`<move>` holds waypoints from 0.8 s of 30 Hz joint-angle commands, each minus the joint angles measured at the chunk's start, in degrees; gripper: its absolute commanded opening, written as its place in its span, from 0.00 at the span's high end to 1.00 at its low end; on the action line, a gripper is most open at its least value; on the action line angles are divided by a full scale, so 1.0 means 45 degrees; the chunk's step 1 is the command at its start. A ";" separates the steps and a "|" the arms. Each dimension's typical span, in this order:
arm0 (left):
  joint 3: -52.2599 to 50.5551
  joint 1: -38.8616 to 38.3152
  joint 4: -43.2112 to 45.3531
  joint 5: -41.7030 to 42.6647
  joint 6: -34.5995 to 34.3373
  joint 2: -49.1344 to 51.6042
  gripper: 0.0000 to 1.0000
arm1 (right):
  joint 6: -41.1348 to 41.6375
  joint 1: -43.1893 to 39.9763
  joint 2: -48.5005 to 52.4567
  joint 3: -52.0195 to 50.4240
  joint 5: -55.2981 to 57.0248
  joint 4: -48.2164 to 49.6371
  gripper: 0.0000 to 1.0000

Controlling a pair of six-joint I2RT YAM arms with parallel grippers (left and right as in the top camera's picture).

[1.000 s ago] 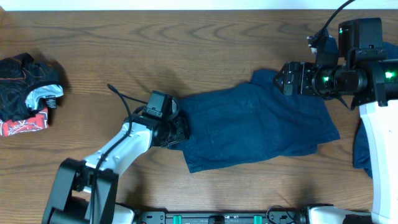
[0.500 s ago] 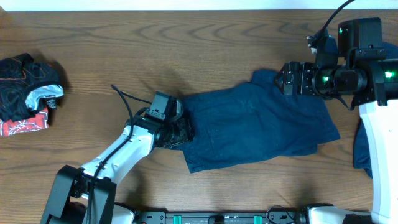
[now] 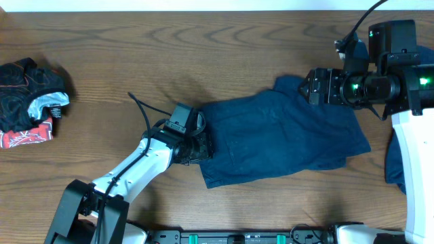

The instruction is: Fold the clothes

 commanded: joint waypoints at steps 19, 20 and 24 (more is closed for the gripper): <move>-0.0024 -0.0029 0.0758 -0.0787 -0.0117 0.1506 0.94 | -0.0141 0.0418 0.0029 0.0126 -0.0015 -0.0087 0.01; -0.0024 -0.0029 0.0772 -0.0782 -0.0131 0.1447 0.94 | -0.0136 0.0447 0.0029 0.0126 -0.0015 -0.0087 0.01; -0.0024 -0.0029 0.0641 -0.0695 -0.0180 0.1117 0.94 | -0.0141 0.0491 0.0029 0.0126 -0.0010 -0.0102 0.01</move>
